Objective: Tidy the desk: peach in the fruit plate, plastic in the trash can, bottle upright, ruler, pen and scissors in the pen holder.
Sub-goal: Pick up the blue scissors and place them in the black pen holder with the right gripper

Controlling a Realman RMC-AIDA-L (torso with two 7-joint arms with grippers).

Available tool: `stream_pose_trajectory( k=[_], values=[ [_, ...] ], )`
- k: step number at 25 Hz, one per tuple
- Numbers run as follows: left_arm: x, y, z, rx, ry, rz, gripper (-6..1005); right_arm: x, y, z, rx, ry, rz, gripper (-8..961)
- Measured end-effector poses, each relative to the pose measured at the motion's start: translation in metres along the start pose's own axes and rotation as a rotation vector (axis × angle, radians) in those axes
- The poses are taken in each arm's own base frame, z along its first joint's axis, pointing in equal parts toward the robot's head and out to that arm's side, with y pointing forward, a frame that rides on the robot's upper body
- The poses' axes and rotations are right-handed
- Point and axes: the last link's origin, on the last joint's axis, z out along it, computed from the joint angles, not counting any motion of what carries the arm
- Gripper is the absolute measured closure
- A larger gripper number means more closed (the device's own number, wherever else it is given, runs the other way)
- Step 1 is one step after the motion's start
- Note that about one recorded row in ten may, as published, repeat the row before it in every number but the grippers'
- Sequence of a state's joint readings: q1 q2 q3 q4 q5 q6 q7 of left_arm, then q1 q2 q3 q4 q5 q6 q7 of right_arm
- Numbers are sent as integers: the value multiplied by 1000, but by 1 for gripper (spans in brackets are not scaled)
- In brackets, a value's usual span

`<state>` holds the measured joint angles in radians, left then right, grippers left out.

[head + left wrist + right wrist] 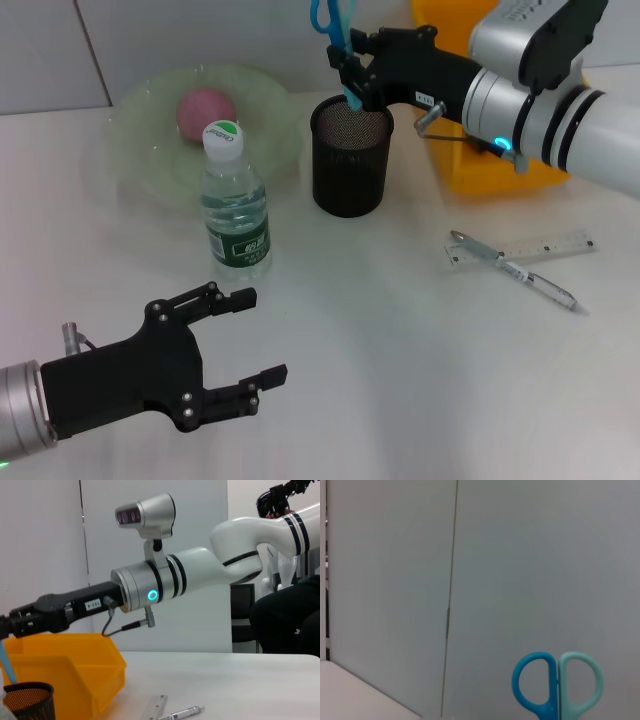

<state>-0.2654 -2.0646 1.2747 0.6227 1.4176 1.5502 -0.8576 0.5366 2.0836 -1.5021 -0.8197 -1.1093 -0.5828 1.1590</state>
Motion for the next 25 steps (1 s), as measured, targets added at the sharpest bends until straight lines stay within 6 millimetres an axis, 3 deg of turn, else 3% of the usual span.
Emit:
stream_pose_trajectory(
  k=[7, 17, 25],
  values=[
    [0, -1, 0, 3, 2, -3, 210, 14, -1, -5, -15, 8, 45, 702],
    [2, -2, 1, 0, 4, -5, 211, 16, -5, -12, -24, -14, 62, 699],
    [1, -2, 1, 1, 4, -7, 211, 15, -6, -13, -23, -18, 71, 366]
  ],
)
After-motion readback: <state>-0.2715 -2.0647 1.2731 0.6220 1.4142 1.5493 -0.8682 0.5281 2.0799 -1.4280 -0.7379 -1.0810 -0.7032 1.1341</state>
